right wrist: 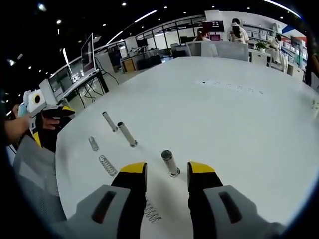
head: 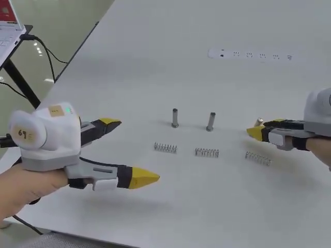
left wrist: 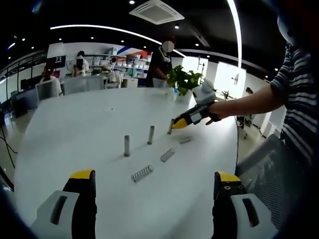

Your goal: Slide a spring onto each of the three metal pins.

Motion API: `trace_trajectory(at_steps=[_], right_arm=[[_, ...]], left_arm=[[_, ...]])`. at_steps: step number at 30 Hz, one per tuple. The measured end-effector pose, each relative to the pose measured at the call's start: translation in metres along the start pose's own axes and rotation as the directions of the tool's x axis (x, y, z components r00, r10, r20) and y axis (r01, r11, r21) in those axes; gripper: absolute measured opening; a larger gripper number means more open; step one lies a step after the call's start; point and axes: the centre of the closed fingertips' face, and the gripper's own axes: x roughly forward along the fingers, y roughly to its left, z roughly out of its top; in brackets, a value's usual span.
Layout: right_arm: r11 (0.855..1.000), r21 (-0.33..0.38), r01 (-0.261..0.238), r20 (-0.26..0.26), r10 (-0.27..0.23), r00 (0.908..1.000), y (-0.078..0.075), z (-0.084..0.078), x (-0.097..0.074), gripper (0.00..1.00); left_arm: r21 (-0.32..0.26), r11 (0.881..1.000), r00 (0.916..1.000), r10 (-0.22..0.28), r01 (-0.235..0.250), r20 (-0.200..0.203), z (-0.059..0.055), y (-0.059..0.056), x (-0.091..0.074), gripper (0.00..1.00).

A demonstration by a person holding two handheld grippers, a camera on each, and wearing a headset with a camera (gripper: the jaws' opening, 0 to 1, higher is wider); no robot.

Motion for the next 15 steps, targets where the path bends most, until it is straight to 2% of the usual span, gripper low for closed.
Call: trace_trajectory(at_steps=[15], right_arm=[[1.0,0.013,-0.008,0.012,0.008,0.9999,-0.0001,0.0022,-0.0062,0.33]], left_arm=[[-0.002,1.0,1.0,-0.007,0.007,-0.005,-0.0017,-0.0008,0.0014,0.97]])
